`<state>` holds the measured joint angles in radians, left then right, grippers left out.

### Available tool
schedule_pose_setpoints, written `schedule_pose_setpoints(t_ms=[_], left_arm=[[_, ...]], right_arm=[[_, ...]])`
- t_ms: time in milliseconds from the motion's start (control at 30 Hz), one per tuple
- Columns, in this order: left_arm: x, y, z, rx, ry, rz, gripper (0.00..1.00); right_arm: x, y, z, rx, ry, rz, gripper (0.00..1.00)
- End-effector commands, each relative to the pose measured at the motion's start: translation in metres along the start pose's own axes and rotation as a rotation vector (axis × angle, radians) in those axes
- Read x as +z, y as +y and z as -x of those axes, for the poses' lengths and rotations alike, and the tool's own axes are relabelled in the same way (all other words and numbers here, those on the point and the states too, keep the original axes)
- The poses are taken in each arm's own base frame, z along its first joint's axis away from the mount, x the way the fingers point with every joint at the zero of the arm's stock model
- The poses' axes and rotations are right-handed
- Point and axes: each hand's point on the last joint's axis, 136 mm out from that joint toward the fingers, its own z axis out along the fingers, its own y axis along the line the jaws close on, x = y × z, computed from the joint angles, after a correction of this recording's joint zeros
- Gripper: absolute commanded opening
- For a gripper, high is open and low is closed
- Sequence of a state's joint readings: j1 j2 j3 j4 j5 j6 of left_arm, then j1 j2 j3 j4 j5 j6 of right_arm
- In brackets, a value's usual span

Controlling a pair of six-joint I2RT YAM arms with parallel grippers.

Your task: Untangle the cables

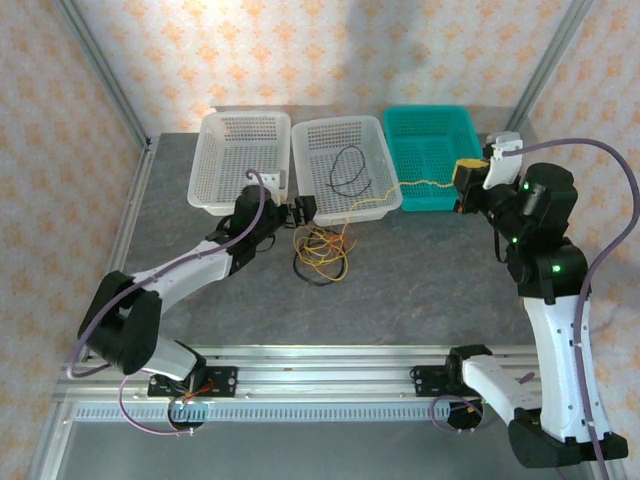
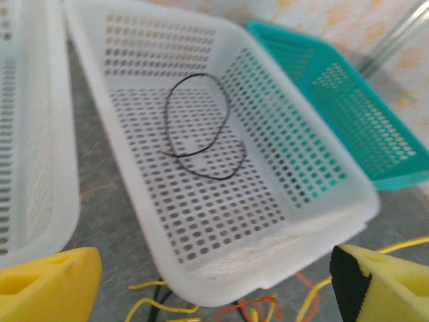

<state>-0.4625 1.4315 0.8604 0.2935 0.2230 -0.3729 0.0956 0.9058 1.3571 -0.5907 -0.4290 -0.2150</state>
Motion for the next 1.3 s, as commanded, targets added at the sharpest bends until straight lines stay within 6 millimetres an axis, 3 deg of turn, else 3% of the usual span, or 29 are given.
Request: schedule_pose_setpoints(t_ms=[0,100,200,333,767,867,1000,1267], left_arm=[[-0.009,-0.052,0.012,0.134,0.045,-0.241,0.89],[-0.009,-0.077,0.007,0.210,0.114,-0.359,0.88],[-0.004,-0.087,-0.004,0.273,0.179,-0.407,0.88],[0.007,-0.092,-0.022,0.312,0.255,-0.440,0.86],[0.048,-0.102,-0.036,0.354,0.310,-0.487,0.70],[0.055,-0.107,-0.042,0.359,0.329,-0.505,0.60],[0.059,-0.109,-0.048,0.357,0.343,-0.515,0.39],[0.053,-0.116,-0.035,0.346,0.293,-0.507,0.00]], right_arm=[[-0.001,0.016,0.009,-0.021,-0.028,0.084,0.00],[0.002,0.021,0.011,-0.028,-0.031,0.117,0.00],[0.005,0.022,0.011,-0.032,-0.029,0.131,0.00],[0.004,0.025,0.012,-0.038,-0.030,0.144,0.00],[-0.001,0.030,0.018,-0.039,-0.043,0.168,0.00],[-0.003,0.031,0.021,-0.040,-0.052,0.169,0.00],[-0.004,0.030,0.022,-0.036,-0.057,0.162,0.00],[-0.001,0.025,0.025,-0.017,-0.080,0.132,0.00]])
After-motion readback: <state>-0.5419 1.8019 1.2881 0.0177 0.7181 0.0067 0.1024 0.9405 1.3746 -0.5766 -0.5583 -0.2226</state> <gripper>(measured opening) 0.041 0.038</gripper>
